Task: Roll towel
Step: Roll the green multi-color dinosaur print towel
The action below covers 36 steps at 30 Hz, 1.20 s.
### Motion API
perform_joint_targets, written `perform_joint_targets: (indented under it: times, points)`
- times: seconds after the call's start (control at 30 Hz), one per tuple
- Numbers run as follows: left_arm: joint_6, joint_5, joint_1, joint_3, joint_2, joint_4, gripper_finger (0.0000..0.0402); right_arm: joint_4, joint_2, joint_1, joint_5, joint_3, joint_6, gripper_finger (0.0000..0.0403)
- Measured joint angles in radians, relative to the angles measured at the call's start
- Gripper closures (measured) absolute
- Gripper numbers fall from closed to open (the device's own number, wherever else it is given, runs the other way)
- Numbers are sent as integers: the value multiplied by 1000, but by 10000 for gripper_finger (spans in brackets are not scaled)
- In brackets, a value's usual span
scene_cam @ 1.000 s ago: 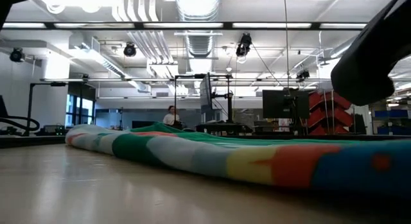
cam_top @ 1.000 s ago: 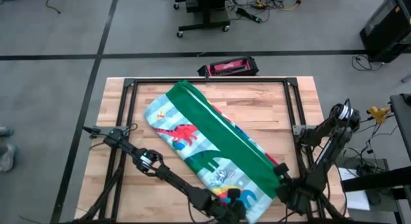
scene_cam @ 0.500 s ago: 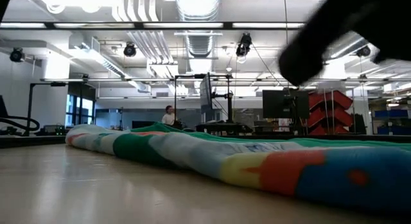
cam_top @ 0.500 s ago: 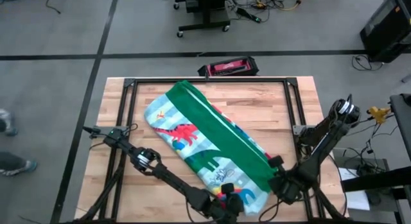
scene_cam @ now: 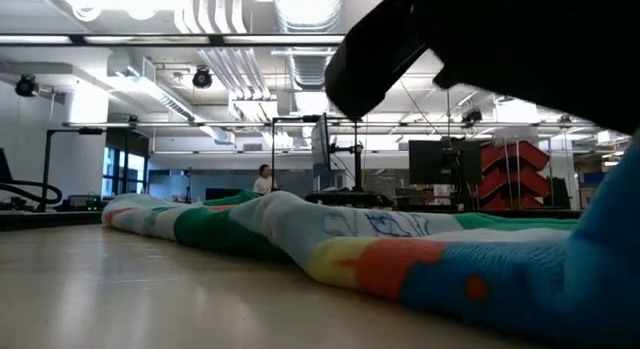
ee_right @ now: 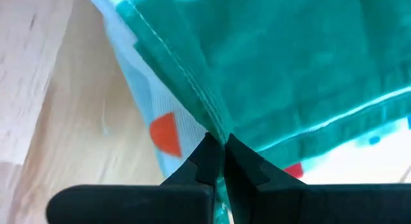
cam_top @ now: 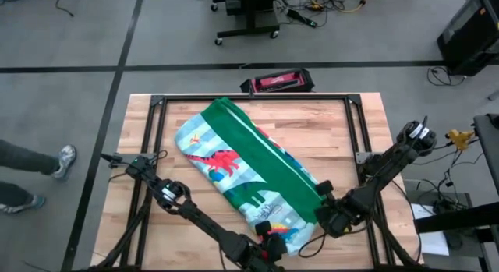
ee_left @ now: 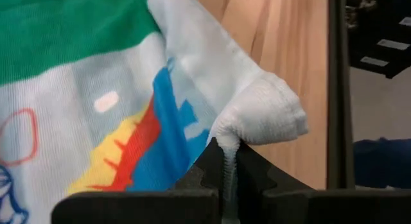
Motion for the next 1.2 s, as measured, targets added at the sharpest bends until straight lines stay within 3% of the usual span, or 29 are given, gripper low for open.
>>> perform_joint_targets:
  times: [0.23, 0.6, 0.97, 1.2]
  points:
    - [-6, 6, -1, 0, 0, 97, 401, 72, 41, -17, 22, -23, -43, 403]
    - [-81, 52, -3, -10, 0, 107, 400, 74, 80, -19, 109, -37, -1, 395]
    - [-104, 78, -4, -63, 2, 186, 400, 70, 76, -19, 212, -37, 27, 259]
    - [-101, 74, -4, -59, 2, 198, 400, 69, 76, -16, 249, -58, 87, 225]
